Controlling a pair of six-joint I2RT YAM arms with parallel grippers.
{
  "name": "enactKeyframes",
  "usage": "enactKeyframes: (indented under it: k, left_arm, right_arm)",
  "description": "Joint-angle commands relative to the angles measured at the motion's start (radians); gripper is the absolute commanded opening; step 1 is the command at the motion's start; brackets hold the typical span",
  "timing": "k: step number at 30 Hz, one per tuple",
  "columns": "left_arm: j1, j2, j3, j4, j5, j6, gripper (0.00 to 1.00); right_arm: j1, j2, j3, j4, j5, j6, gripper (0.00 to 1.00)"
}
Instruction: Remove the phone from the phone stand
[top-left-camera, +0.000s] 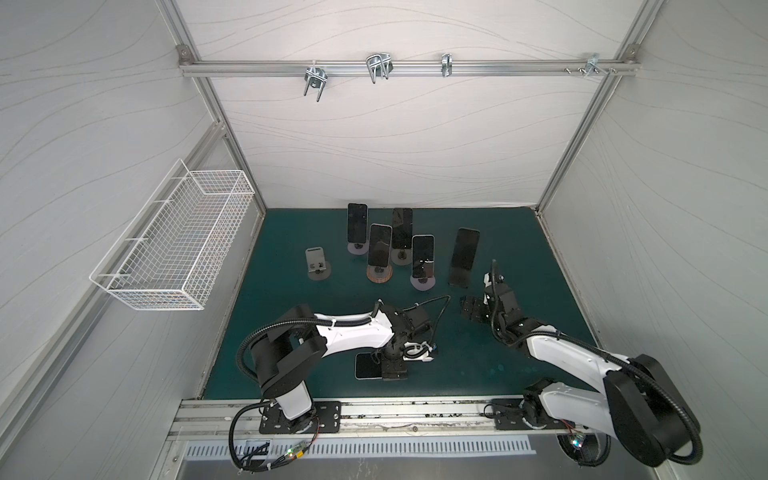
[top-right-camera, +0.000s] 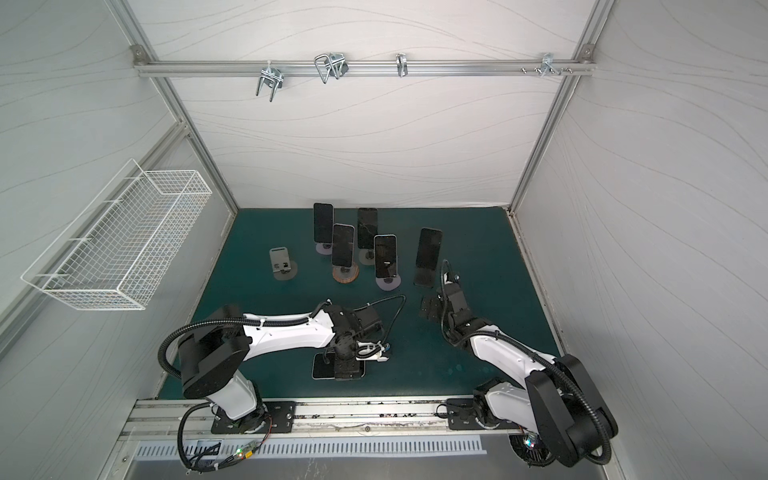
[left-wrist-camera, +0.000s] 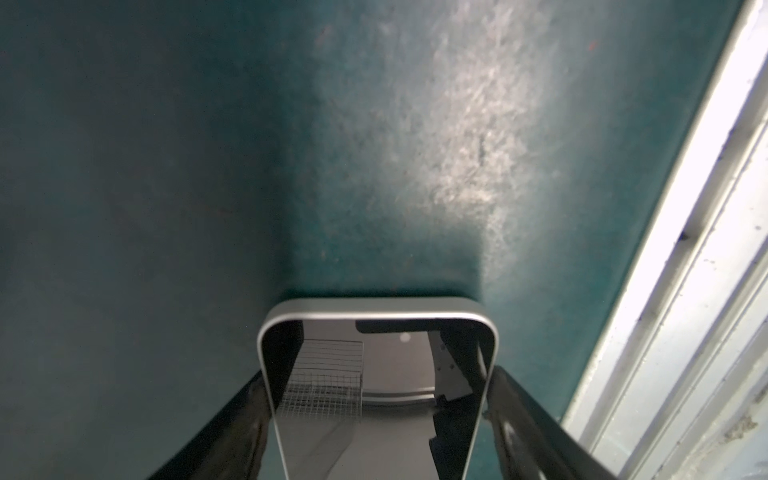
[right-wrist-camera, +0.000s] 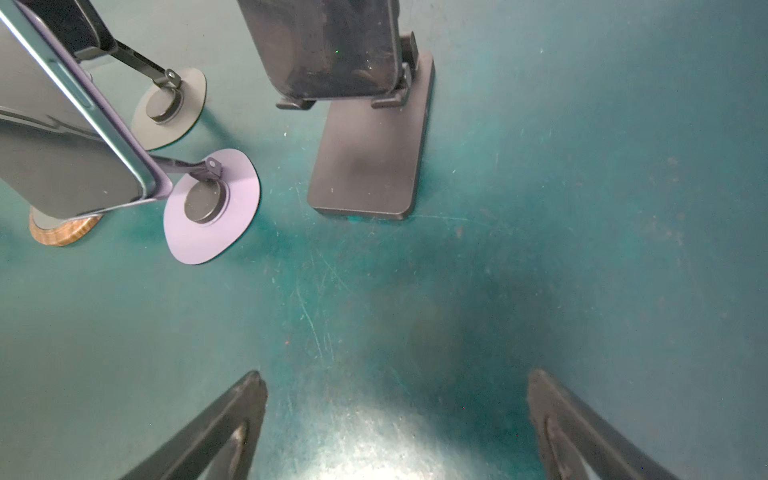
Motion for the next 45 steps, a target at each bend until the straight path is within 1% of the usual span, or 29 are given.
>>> enactKeyframes:
  k: [1, 17, 24, 28, 33, 39, 42, 45]
  left_arm:
    - [-0.002, 0.035, -0.002, 0.038, 0.050, 0.036, 0.81]
    - [-0.002, -0.022, 0.021, -0.002, 0.111, 0.038, 0.81]
    - [-0.004, -0.027, 0.020, 0.008, 0.097, 0.039, 0.81]
    - [-0.003, -0.045, 0.037, 0.007, 0.069, 0.036, 0.81]
    - [-0.002, -0.063, 0.102, -0.067, 0.047, 0.032, 0.82]
    - [-0.002, -0.079, 0.241, -0.198, 0.115, -0.017, 0.82]
    - [0.004, -0.080, 0.313, -0.261, 0.168, -0.043, 0.82]
    - [0.059, -0.089, 0.385, -0.302, 0.265, -0.092, 0.82]
  right_arm:
    - [-0.007, 0.007, 0.022, 0.016, -0.008, -0.010, 0.99]
    - [-0.008, 0.027, 0.037, 0.009, -0.015, -0.011, 0.99]
    - [-0.008, 0.031, 0.040, 0.008, -0.018, -0.013, 0.99]
    - [-0.008, 0.032, 0.040, 0.008, -0.018, -0.013, 0.99]
    - [-0.008, 0.031, 0.040, 0.008, -0.019, -0.013, 0.99]
    - [-0.008, 0.026, 0.036, 0.009, -0.017, -0.011, 0.99]
    - [-0.008, 0.022, 0.034, 0.011, -0.016, -0.011, 0.99]
    - [-0.008, 0.011, 0.026, 0.014, -0.014, -0.010, 0.99]
